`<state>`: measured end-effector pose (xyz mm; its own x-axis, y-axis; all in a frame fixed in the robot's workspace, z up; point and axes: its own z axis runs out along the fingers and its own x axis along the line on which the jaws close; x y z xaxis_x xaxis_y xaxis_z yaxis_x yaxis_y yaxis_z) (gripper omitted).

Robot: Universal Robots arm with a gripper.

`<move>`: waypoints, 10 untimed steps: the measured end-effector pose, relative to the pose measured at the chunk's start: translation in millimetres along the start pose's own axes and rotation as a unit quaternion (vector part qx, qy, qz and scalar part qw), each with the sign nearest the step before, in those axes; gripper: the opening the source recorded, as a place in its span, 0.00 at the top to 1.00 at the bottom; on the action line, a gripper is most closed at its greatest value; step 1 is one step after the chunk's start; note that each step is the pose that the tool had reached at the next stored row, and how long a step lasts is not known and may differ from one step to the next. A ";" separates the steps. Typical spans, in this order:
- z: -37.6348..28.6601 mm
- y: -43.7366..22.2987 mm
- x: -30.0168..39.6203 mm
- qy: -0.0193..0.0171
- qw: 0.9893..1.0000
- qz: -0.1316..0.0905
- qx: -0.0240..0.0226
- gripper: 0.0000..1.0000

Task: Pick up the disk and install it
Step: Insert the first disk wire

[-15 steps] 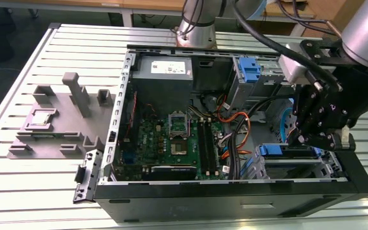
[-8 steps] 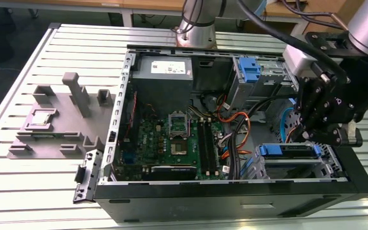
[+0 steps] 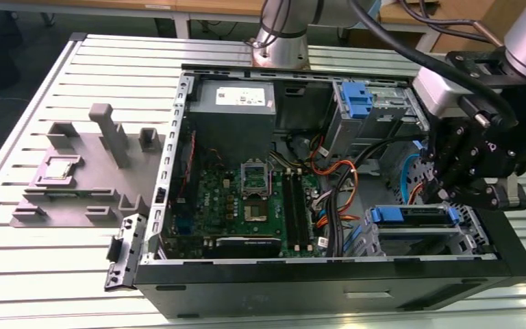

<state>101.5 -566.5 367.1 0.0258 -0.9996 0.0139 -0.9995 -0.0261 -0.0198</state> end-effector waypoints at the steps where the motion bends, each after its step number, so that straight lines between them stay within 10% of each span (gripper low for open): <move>1: 0.1 -2.0 -0.4 0.000 1.000 0.000 0.000 0.90; 10: 0.3 -18.5 -6.0 0.000 1.000 0.000 0.000 0.90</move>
<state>119.9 -559.9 367.1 0.0258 -0.9996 0.0142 -0.9995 -0.0261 -0.0198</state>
